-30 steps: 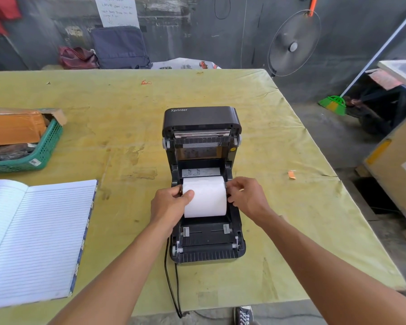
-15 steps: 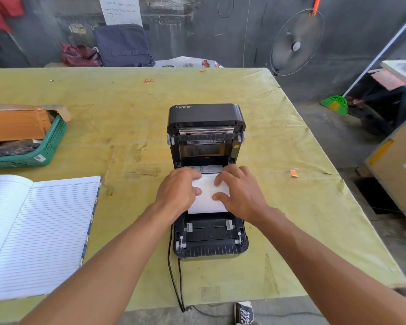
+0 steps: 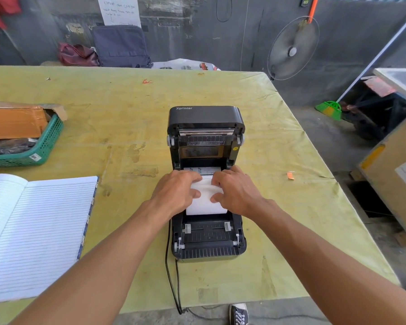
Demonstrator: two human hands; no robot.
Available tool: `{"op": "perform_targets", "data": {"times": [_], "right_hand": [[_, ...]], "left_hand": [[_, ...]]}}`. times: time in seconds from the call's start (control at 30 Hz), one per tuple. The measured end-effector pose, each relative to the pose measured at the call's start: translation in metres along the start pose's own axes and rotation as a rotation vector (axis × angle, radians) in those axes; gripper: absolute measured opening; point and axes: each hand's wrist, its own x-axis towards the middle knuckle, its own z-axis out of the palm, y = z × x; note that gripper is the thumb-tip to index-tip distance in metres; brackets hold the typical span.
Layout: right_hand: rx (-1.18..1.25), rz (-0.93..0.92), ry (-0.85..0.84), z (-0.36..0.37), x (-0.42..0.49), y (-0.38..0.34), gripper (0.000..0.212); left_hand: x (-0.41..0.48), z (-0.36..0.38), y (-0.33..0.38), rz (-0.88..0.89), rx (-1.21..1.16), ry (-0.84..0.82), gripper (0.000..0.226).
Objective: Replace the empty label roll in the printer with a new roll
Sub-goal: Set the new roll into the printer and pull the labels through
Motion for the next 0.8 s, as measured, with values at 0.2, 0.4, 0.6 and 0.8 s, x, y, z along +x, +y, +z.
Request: {"op": "perform_targets", "data": {"times": [0.2, 0.4, 0.6, 0.8], "right_hand": [[-0.047, -0.027, -0.019, -0.003, -0.001, -0.002, 0.038], [-0.229, -0.225, 0.065, 0.006, -0.023, 0.0, 0.026], [-0.276, -0.238, 0.052, 0.026, -0.043, -0.001, 0.015], [-0.308, -0.235, 0.072, 0.037, -0.05, 0.0, 0.017]], "left_hand": [[-0.008, -0.004, -0.001, 0.156, 0.049, 0.028, 0.03], [-0.023, 0.006, -0.001, 0.292, 0.084, 0.117, 0.017], [-0.05, 0.03, 0.0, 0.337, 0.229, 0.208, 0.017], [-0.054, 0.038, -0.011, 0.404, 0.345, 0.221, 0.009]]}}
